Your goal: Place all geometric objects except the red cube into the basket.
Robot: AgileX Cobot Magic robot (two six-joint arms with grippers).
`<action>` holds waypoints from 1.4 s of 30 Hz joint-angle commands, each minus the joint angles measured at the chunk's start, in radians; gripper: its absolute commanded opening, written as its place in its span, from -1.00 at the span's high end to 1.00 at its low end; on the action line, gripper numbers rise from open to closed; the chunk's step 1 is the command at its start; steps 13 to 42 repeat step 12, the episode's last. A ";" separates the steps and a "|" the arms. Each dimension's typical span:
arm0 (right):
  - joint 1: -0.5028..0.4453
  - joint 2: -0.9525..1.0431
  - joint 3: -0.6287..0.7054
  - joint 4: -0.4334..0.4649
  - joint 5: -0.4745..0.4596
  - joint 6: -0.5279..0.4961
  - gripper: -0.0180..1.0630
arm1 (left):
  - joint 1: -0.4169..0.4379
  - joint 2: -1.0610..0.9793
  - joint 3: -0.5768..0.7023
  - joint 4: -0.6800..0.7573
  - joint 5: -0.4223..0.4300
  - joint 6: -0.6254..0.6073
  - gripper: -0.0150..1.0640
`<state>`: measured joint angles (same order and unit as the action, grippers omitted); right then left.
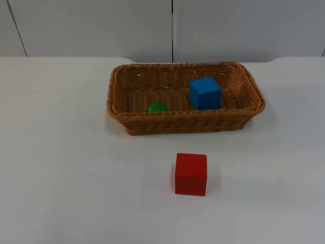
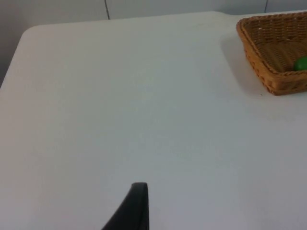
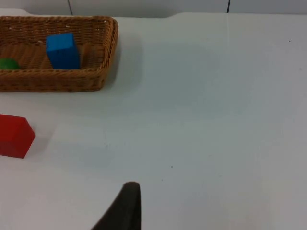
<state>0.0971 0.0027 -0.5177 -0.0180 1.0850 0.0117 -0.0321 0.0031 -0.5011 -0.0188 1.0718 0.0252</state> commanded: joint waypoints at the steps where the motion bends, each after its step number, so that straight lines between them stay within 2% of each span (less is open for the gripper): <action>1: -0.006 -0.003 0.003 0.003 -0.008 -0.005 -0.98 | 0.030 -0.003 0.006 0.005 0.003 -0.008 -0.98; 8: -0.006 -0.003 0.003 0.003 -0.008 -0.005 -0.98 | 0.117 -0.003 0.006 0.008 0.003 -0.008 -0.98; 42: -0.006 -0.003 0.003 0.003 -0.008 -0.005 -0.98 | 0.099 -0.003 0.006 0.008 0.003 -0.008 -0.98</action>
